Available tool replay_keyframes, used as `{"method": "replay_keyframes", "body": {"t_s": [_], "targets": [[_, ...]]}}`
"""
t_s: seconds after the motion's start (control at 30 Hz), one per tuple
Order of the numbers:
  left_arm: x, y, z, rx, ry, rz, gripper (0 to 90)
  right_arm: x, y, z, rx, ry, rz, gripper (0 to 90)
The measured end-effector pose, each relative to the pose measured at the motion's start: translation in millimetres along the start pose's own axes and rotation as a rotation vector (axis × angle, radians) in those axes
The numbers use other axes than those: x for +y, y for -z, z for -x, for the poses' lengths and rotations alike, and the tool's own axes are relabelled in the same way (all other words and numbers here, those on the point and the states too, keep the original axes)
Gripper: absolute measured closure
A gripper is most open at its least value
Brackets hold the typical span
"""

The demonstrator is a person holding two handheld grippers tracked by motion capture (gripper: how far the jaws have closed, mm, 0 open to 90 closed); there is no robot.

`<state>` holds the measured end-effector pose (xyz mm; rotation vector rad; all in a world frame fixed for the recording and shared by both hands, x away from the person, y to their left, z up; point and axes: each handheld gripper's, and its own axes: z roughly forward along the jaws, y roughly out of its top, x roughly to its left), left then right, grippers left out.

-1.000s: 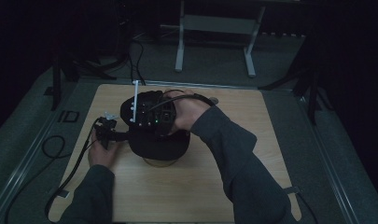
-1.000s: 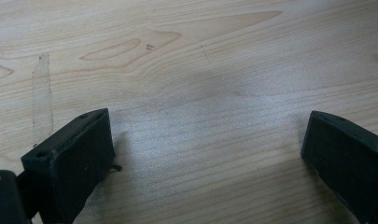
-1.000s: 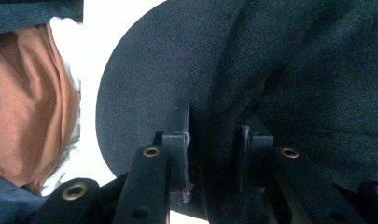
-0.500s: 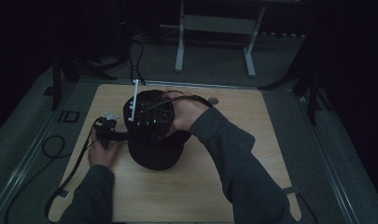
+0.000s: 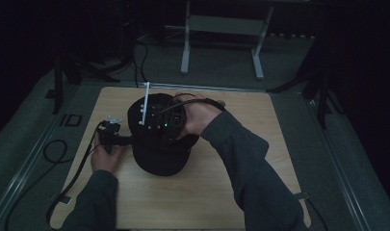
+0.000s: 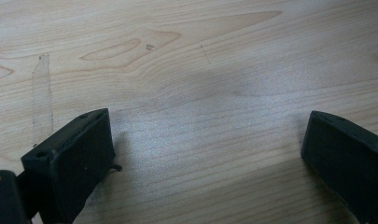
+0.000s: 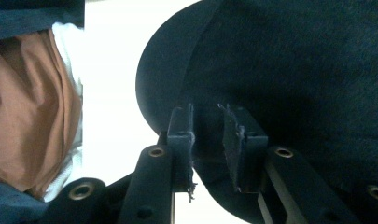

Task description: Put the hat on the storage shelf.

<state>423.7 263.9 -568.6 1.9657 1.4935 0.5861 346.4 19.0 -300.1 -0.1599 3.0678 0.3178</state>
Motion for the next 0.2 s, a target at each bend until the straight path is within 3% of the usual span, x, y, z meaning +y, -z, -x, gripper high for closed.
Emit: {"method": "replay_keyframes", "body": {"t_s": [0.2], "targets": [[0.0,0.0,0.0,0.000,0.000,0.000,1.9,-9.6,2.8,-1.3,-0.002,-0.010,-0.001,75.2]]}}
